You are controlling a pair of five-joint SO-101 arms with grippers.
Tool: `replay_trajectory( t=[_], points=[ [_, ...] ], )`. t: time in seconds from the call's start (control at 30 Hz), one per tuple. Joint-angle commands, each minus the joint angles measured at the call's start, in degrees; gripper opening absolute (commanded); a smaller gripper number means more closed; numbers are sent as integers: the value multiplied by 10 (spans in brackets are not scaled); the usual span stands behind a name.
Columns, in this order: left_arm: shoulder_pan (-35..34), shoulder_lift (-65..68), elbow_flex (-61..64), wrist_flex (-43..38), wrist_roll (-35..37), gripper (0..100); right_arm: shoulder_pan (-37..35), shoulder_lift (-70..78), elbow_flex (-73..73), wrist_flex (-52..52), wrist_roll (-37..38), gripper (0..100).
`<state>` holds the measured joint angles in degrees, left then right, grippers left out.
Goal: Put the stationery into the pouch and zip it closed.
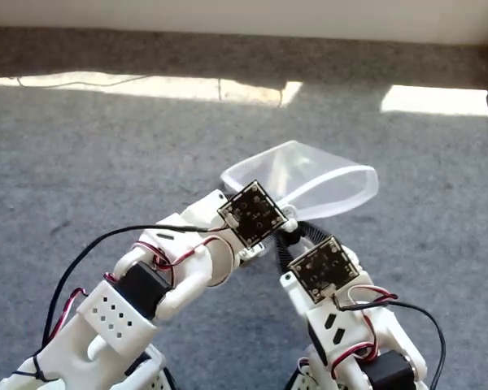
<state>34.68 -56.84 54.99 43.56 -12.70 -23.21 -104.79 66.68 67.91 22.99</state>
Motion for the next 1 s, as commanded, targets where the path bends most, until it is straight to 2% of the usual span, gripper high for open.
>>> replay_trajectory(
  t=[0.0,0.23,0.43,0.57,0.97],
  points=[
    [18,-8,-6,-18,0,185,2,-2,-39,-1,9,8],
    [14,-70,-2,-16,0,185,2,-2,-39,-1,9,8],
    [18,-175,74,-49,1,185,2,-2,-39,-2,9,8],
    [18,-179,96,-76,1,185,2,-2,-39,-1,9,8],
    [23,-178,102,-79,1,188,2,-2,-39,0,7,8]
  ],
)
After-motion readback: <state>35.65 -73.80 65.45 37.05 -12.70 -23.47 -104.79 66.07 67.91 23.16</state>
